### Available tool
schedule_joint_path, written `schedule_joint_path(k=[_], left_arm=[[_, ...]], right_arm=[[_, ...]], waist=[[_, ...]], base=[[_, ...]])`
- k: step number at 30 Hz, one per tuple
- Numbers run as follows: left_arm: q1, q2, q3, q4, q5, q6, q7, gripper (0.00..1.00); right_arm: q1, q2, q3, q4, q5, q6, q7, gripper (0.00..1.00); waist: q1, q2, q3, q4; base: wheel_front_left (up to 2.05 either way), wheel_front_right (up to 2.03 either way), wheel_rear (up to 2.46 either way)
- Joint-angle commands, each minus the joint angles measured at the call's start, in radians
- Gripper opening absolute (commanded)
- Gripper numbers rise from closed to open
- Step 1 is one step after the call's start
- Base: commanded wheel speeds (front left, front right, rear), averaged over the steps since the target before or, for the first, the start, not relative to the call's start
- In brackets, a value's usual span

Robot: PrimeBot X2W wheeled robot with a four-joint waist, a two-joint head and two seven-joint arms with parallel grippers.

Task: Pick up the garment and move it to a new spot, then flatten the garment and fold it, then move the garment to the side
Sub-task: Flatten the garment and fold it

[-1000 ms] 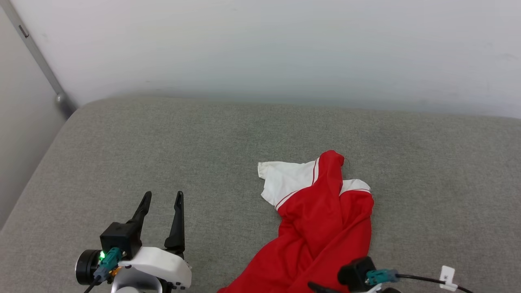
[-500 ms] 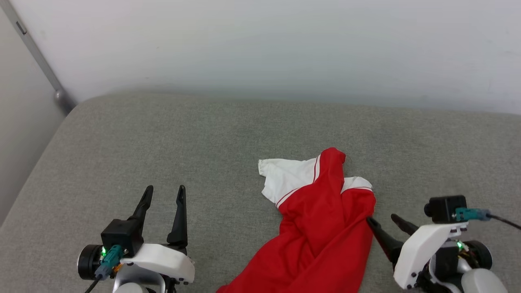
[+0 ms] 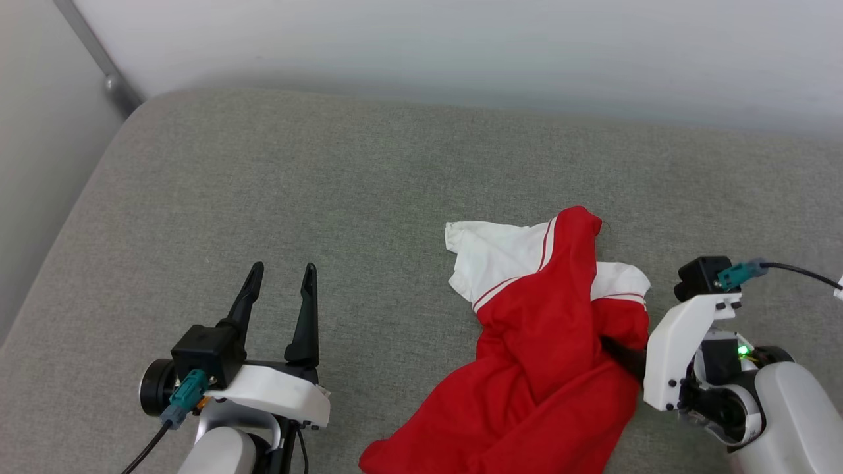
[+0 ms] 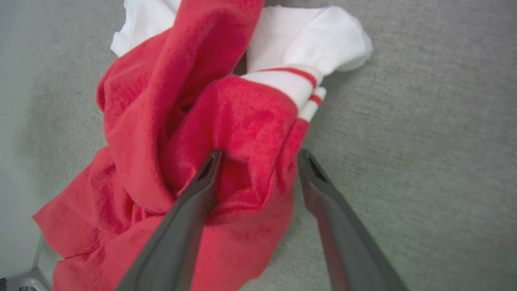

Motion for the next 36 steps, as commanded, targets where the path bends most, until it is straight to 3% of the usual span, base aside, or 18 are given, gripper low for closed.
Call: schedule_joint_path(k=[1, 2, 8, 12, 17, 22, 23, 24, 25, 30, 36], left_arm=[[-0.008, -0.002, 0.005, 0.005, 0.001, -0.003, -0.004, 1.00], [-0.006, -0.003, 0.008, 0.009, 0.001, -0.003, -0.005, 1.00], [0.015, -0.007, 0.023, 0.023, 0.004, -0.006, -0.008, 1.00], [0.027, -0.006, 0.027, 0.022, 0.010, -0.004, -0.009, 1.00], [0.042, -0.001, 0.029, 0.017, 0.011, -0.003, -0.009, 1.00], [0.045, 0.004, 0.029, 0.022, 0.004, -0.002, -0.009, 1.00], [0.045, 0.005, 0.029, 0.025, 0.004, -0.004, -0.009, 1.00], [0.046, 0.008, 0.031, 0.029, 0.002, -0.003, -0.008, 1.00], [0.049, 0.010, 0.032, 0.031, 0.000, 0.000, -0.005, 1.00], [0.068, 0.019, 0.040, 0.034, -0.004, 0.012, 0.001, 1.00], [0.104, 0.031, 0.041, 0.022, -0.007, 0.032, 0.018, 1.00]], right_arm=[[-0.023, -0.009, 0.002, -0.008, 0.000, 0.000, -0.004, 0.09], [-0.027, -0.017, 0.005, -0.017, -0.007, 0.000, -0.007, 0.00], [-0.015, -0.065, 0.001, -0.119, -0.050, 0.000, -0.045, 0.00], [0.055, -0.082, -0.069, -0.229, -0.111, 0.000, -0.078, 0.00], [0.219, -0.012, -0.205, -0.321, -0.159, 0.000, -0.069, 0.00], [0.374, 0.083, -0.324, -0.238, -0.175, 0.000, -0.106, 0.00], [0.389, 0.096, -0.330, -0.214, -0.171, 0.000, -0.117, 0.13], [0.398, 0.107, -0.333, -0.190, -0.172, 0.000, -0.134, 0.67], [0.402, 0.114, -0.329, -0.168, -0.168, 0.000, -0.156, 1.00], [0.381, 0.127, -0.342, -0.124, -0.155, -0.001, -0.357, 1.00], [0.361, 0.131, -0.380, -0.147, -0.224, 0.000, -0.580, 1.00]], waist=[[-0.0001, 0.0000, 0.005, 0.001], [-0.0001, 0.0000, 0.006, -0.001], [-0.0001, 0.0000, -0.015, -0.035], [-0.0001, 0.0000, -0.036, -0.059], [-0.0001, 0.0000, -0.046, -0.085], [-0.0001, 0.0000, -0.049, -0.095], [-0.0001, 0.0000, -0.050, -0.096], [-0.0001, 0.0000, -0.052, -0.098], [-0.0001, 0.0000, -0.053, -0.100], [-0.0001, 0.0000, -0.072, -0.108], [-0.0001, 0.0000, -0.113, -0.108]], base=[[0.00, 0.00, 0.00], [0.00, 0.00, 0.00], [0.00, 0.00, 0.00], [0.00, 0.00, 0.00], [0.00, 0.00, 0.00], [0.00, 0.00, 0.00], [0.00, 0.00, 0.00], [0.00, 0.00, 0.00], [0.00, 0.00, 0.00], [0.00, 0.00, 0.00], [0.00, 0.00, 0.00]])
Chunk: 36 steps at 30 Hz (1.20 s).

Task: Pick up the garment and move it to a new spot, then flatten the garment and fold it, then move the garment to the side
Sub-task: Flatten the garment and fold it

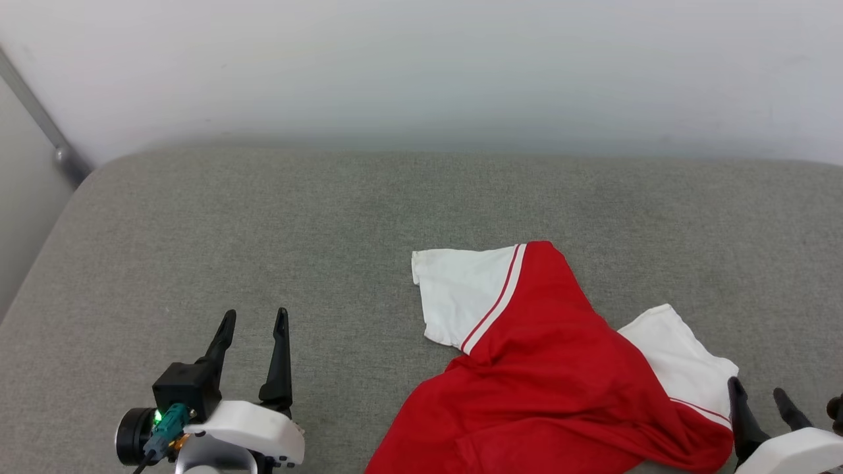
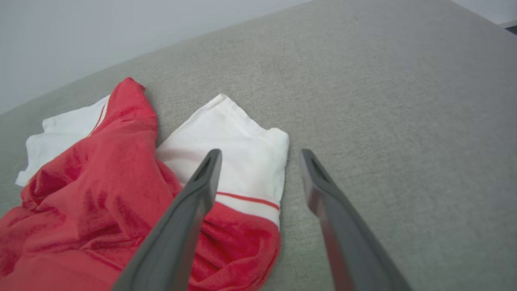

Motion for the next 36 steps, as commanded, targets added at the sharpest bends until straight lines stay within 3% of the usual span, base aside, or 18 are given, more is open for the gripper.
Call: schedule_joint_path(k=[1, 9, 16, 23, 29, 36], left_arm=[[0.020, 0.008, -0.001, -0.007, 0.000, 0.008, 0.008, 1.00], [0.043, 0.027, -0.002, -0.024, 0.007, 0.026, 0.033, 1.00], [0.055, 0.046, 0.002, -0.038, 0.009, 0.042, 0.051, 1.00], [0.039, 0.058, -0.001, -0.034, 0.006, 0.041, 0.071, 1.00], [-0.084, 0.063, -0.042, -0.006, 0.010, -0.017, 0.116, 1.00], [-0.357, 0.075, -0.110, 0.105, -0.012, -0.147, 0.293, 1.00]], right_arm=[[-0.010, 0.002, 0.000, -0.015, -0.024, -0.001, -0.042, 1.00], [-0.022, -0.007, 0.089, -0.104, -0.096, -0.001, -0.141, 1.00], [0.019, -0.001, 0.211, -0.228, -0.137, -0.001, -0.141, 1.00], [0.058, 0.008, 0.269, -0.303, -0.135, -0.001, -0.115, 1.00], [0.023, 0.009, 0.279, -0.344, -0.130, -0.001, -0.108, 1.00], [-0.030, 0.009, 0.275, -0.350, -0.120, -0.001, -0.115, 1.00]], waist=[[0.0000, 0.0000, -0.019, 0.003], [0.0000, 0.0000, -0.046, 0.007], [0.0000, 0.0000, -0.060, 0.000], [0.0000, 0.0000, -0.048, -0.042], [0.0000, 0.0000, 0.022, -0.094], [0.0000, 0.0000, 0.136, -0.161]], base=[[0.00, 0.00, 0.00], [0.00, 0.00, 0.00], [0.00, 0.00, 0.00], [0.00, 0.00, 0.00], [0.00, 0.00, 0.00], [0.00, 0.00, 0.00]])
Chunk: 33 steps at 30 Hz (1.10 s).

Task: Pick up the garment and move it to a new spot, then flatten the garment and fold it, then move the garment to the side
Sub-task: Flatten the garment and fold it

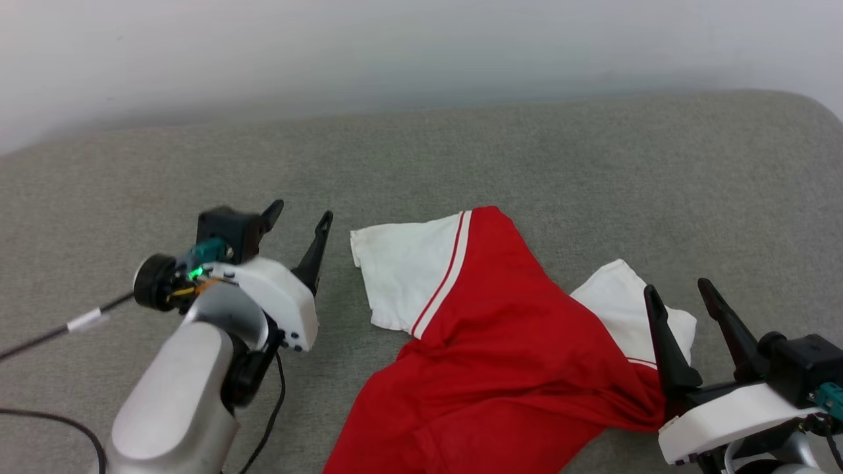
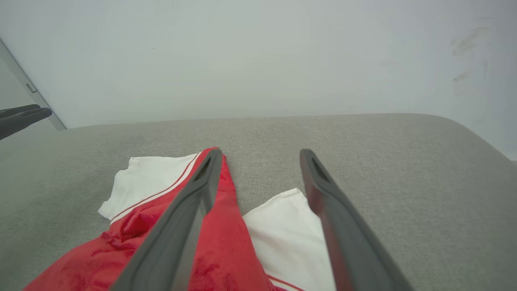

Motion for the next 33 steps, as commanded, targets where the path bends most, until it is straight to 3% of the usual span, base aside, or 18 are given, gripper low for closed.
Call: schedule_joint_path(k=[1, 9, 16, 20, 21, 22, 23, 28, 33], left_arm=[[-0.040, 0.004, -0.002, 0.023, -0.010, -0.015, 0.029, 1.00], [-0.254, 0.011, -0.072, 0.225, -0.101, -0.099, 0.353, 1.00], [-0.314, 0.032, -0.166, 0.386, -0.128, -0.114, 0.544, 1.00], [-0.289, 0.004, -0.240, 0.441, -0.169, -0.117, 0.643, 1.00], [-0.281, -0.006, -0.260, 0.441, -0.187, -0.121, 0.660, 0.67], [-0.276, -0.011, -0.275, 0.439, -0.203, -0.122, 0.672, 0.40], [-0.275, -0.013, -0.289, 0.438, -0.214, -0.122, 0.676, 0.00], [-0.303, 0.007, -0.289, 0.437, -0.198, -0.114, 0.543, 0.00], [-0.301, 0.015, -0.239, 0.434, -0.185, -0.071, 0.345, 0.00]], right_arm=[[-0.013, 0.003, 0.000, 0.000, 0.005, -0.001, -0.007, 1.00], [-0.045, 0.003, 0.007, 0.027, 0.028, -0.001, -0.041, 1.00], [-0.057, 0.003, 0.027, 0.067, 0.062, -0.001, -0.063, 1.00], [-0.059, 0.003, 0.028, 0.082, 0.069, -0.001, -0.070, 1.00], [-0.061, 0.003, 0.026, 0.083, 0.069, -0.001, -0.073, 1.00], [-0.063, 0.003, 0.024, 0.084, 0.070, -0.001, -0.074, 1.00], [-0.064, 0.003, 0.024, 0.086, 0.071, -0.001, -0.072, 1.00], [-0.065, 0.003, 0.017, 0.094, 0.082, -0.001, -0.048, 1.00], [-0.087, 0.003, -0.018, 0.138, 0.111, -0.001, -0.010, 1.00]], waist=[[0.0000, 0.0000, 0.054, -0.047], [0.0000, 0.0000, 0.147, -0.119], [0.0000, 0.0000, 0.188, -0.157], [0.0000, 0.0000, 0.191, -0.166], [0.0000, 0.0000, 0.192, -0.167], [0.0000, 0.0000, 0.192, -0.167], [0.0000, 0.0000, 0.191, -0.166], [0.0000, 0.0000, 0.174, -0.146], [0.0000, 0.0000, 0.137, -0.103]], base=[[0.00, 0.00, 0.00], [0.00, 0.00, 0.00], [0.00, 0.00, 0.00], [0.00, 0.00, 0.00], [0.00, 0.00, 0.00], [0.00, 0.00, 0.00], [0.00, 0.00, 0.00], [0.00, 0.00, 0.00], [0.00, 0.00, 0.00]])
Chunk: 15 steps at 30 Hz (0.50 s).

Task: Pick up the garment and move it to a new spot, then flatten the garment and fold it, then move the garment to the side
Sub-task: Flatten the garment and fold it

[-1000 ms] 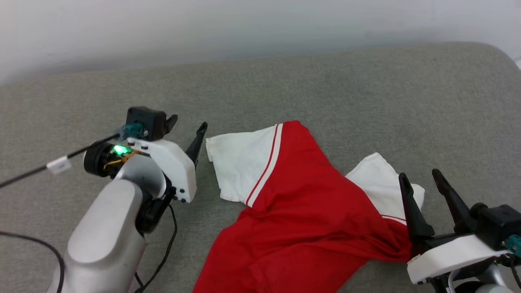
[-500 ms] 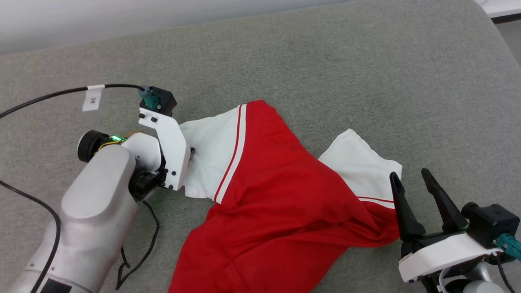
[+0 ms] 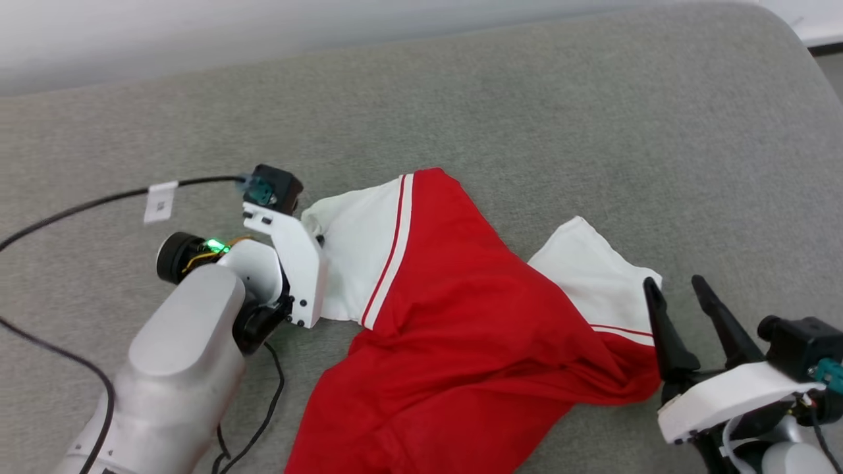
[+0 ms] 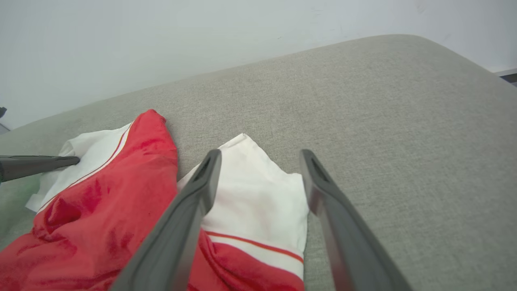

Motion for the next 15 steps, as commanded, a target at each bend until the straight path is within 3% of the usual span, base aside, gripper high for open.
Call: schedule_joint_path(k=[1, 8, 15], left_arm=[[0.030, 0.012, 0.010, -0.001, 0.010, 0.016, -0.052, 0.00], [0.130, 0.034, 0.040, -0.124, 0.018, 0.054, -0.231, 0.00], [0.220, 0.061, 0.043, -0.305, 0.016, 0.095, -0.260, 0.00]], right_arm=[[-0.017, 0.001, -0.019, 0.019, 0.002, -0.001, 0.018, 1.00], [-0.085, -0.023, -0.121, 0.126, 0.044, -0.001, 0.162, 1.00], [-0.177, -0.112, -0.150, 0.213, 0.088, -0.001, 0.383, 1.00]], waist=[[0.0000, 0.0000, -0.028, 0.030], [0.0000, 0.0000, -0.085, 0.111], [0.0000, 0.0000, -0.094, 0.181]], base=[[0.00, 0.00, 0.00], [0.00, 0.00, 0.00], [0.00, 0.00, 0.00]])
